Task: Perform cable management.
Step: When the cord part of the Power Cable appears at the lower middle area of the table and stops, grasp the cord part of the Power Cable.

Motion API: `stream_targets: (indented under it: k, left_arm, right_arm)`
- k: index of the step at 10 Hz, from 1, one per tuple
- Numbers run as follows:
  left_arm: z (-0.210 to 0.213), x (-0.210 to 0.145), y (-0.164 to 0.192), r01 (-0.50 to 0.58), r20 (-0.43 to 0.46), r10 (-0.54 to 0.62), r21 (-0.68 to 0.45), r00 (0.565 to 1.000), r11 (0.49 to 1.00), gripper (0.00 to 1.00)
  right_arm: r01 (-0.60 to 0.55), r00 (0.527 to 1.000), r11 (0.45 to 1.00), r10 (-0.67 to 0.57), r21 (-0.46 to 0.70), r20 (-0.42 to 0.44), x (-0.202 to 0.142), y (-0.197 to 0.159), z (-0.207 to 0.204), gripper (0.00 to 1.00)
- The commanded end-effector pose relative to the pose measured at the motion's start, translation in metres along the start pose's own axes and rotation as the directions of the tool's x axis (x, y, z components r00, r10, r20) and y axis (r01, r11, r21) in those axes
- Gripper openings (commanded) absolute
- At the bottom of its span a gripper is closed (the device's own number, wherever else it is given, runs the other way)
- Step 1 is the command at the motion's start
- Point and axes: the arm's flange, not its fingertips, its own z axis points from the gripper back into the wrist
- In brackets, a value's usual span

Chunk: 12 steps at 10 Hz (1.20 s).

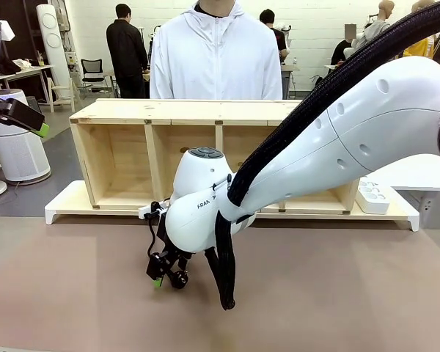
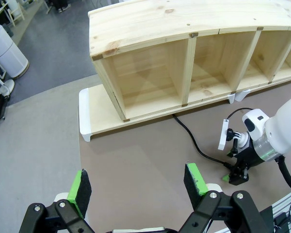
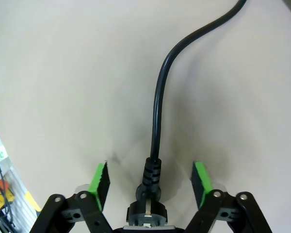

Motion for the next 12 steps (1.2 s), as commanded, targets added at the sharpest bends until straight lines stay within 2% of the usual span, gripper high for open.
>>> stream_targets:
  k: [1, 9, 10, 12]
  left_arm:
    - [-0.0005, 0.0011, 0.0003, -0.003, 0.008, 0.003, 0.000, 1.000, 1.000, 1.00]
    - [-0.0005, 0.0011, 0.0003, -0.003, 0.008, 0.003, 0.000, 1.000, 1.000, 1.00]
    - [-0.0005, 0.0011, 0.0003, -0.003, 0.008, 0.003, 0.000, 1.000, 1.000, 1.00]
    - [-0.0005, 0.0011, 0.0003, -0.003, 0.008, 0.003, 0.000, 1.000, 1.000, 1.00]
  right_arm:
    - [0.023, 1.000, 0.999, -0.024, -0.025, -0.015, -0.0052, 0.0025, -0.0001, 0.72]
    - [0.026, 1.000, 1.000, -0.026, -0.012, -0.017, -0.0047, 0.0001, 0.0003, 0.05]
    - [0.029, 0.999, 1.000, -0.029, -0.011, -0.018, -0.0044, -0.0005, 0.0004, 0.00]
    - [0.028, 1.000, 1.000, -0.028, -0.011, -0.014, -0.0048, -0.0009, 0.0002, 0.00]
